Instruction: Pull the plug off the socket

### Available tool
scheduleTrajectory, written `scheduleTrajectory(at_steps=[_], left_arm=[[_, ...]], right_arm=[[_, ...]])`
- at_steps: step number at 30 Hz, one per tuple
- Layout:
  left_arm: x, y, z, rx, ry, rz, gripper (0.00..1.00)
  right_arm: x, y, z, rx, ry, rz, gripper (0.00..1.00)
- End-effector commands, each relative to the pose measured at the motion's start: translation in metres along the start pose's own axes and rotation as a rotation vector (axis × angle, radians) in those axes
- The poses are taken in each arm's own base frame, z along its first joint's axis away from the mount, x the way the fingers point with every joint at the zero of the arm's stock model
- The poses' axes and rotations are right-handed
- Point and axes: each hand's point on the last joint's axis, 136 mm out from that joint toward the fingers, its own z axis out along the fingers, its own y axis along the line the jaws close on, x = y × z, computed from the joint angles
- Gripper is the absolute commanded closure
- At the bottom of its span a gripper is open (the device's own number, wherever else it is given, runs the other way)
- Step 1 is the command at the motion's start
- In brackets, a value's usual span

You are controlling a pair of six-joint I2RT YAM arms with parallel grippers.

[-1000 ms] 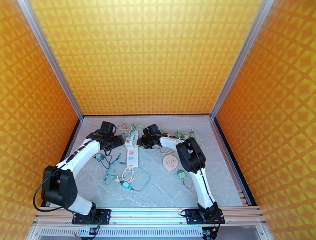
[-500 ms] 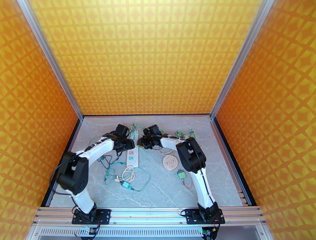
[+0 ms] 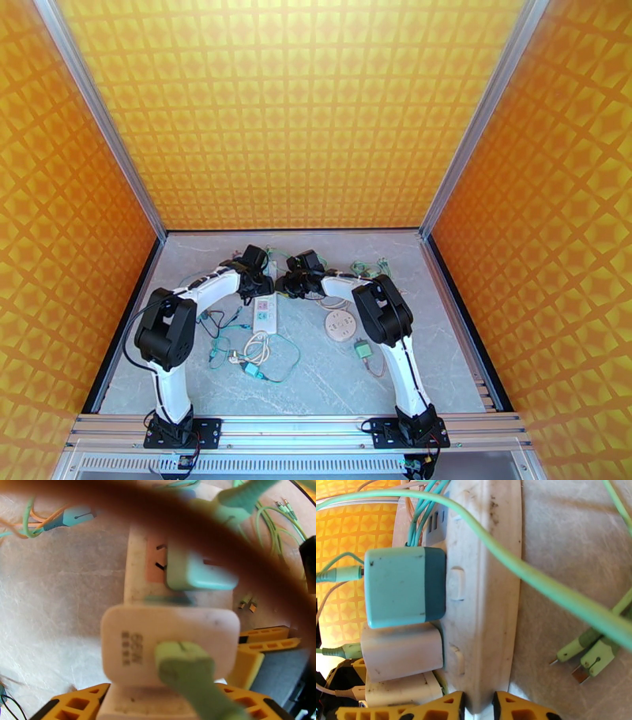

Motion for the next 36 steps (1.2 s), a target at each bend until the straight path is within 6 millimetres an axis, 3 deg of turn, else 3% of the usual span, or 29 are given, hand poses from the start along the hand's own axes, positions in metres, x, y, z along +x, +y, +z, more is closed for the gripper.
scheduleTrajectory(at_steps=[1, 6, 12, 18, 28, 36], left_arm=[[-0.004, -0.003, 0.003, -0.012, 0.002, 0.022, 0.44], [-0.001, -0.004, 0.0, -0.057, 0.005, 0.067, 0.64], [-0.005, -0.015, -0.013, -0.159, -0.037, 0.171, 0.72], [-0.002, -0.019, -0.017, -0.18, -0.038, 0.16, 0.76], [-0.024, -0.013, -0.042, -0.066, -0.042, 0.009, 0.79], [-0.042, -0.009, -0.081, -0.063, -0.094, 0.036, 0.78]], right_arm=[[0.031, -0.032, 0.011, 0.074, 0.084, 0.077, 0.74], [0.031, -0.038, 0.013, 0.095, 0.086, 0.09, 0.75], [0.036, -0.049, 0.014, 0.142, 0.1, 0.098, 0.77], [0.041, -0.06, 0.013, 0.193, 0.119, 0.101, 0.77], [0.051, -0.074, 0.009, 0.25, 0.139, 0.117, 0.77], [0.05, -0.072, 0.007, 0.248, 0.14, 0.105, 0.77]])
